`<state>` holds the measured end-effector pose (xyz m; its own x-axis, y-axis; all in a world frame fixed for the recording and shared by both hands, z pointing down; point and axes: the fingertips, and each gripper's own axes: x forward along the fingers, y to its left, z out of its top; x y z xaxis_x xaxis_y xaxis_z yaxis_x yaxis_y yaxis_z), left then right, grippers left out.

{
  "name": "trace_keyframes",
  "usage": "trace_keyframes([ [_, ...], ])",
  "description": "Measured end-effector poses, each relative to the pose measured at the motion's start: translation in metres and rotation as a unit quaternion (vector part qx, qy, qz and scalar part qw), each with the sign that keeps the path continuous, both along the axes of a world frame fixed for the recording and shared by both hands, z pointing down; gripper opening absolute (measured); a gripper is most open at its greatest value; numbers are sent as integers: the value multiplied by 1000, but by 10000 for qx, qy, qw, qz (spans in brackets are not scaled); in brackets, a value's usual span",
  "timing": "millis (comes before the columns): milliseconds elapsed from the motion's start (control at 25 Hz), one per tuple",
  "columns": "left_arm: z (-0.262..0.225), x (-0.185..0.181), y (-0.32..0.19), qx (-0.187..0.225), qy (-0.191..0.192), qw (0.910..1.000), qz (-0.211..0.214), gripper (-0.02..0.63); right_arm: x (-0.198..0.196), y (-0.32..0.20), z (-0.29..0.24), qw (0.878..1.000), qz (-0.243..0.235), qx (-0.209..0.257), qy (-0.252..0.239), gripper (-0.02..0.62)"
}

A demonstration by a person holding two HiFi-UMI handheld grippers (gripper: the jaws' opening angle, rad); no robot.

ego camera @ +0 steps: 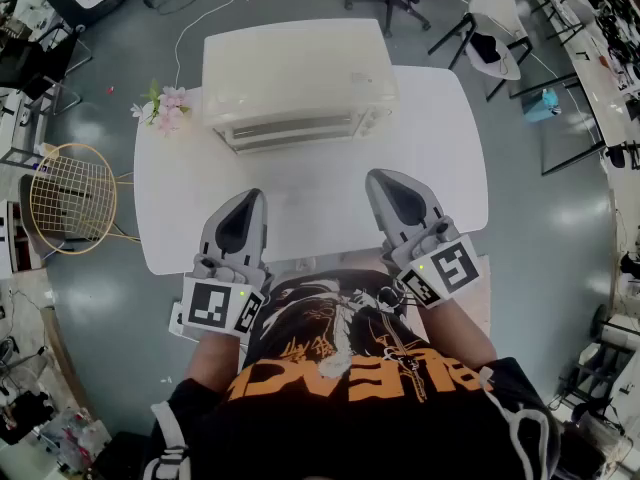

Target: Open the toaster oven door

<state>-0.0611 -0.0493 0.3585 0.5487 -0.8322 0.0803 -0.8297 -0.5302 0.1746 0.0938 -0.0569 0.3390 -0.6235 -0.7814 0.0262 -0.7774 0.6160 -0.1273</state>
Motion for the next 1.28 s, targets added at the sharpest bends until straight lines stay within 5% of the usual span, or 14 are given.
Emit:
trace_keyframes([
  [600,9,-3,-17,-96,41,9999,36,23,-3,-2,-11,9994,-200,147,-234,14],
  [680,19,-7,-25,63,-326,9994,116,29,-6,-1,-11,9993,-243,164,-220,14],
  [760,37,-13,-36,247,-1102,9933,239,89,-7,-1,-9,9992,-259,137,-258,14],
  [880,68,-19,-53,305,-2413,9685,534,108,-1,-2,-5,9992,-242,58,-310,14],
  [1040,105,-26,-71,267,-3852,9154,1140,161,5,-2,-3,9991,-199,-18,-385,14],
  [1160,122,-31,-86,324,-4437,8826,1520,96,5,0,-1,9989,-214,-50,-407,14],
  [1280,134,-38,-102,218,-4777,8610,1731,95,6,1,-1,9988,-228,-71,-427,14],
])
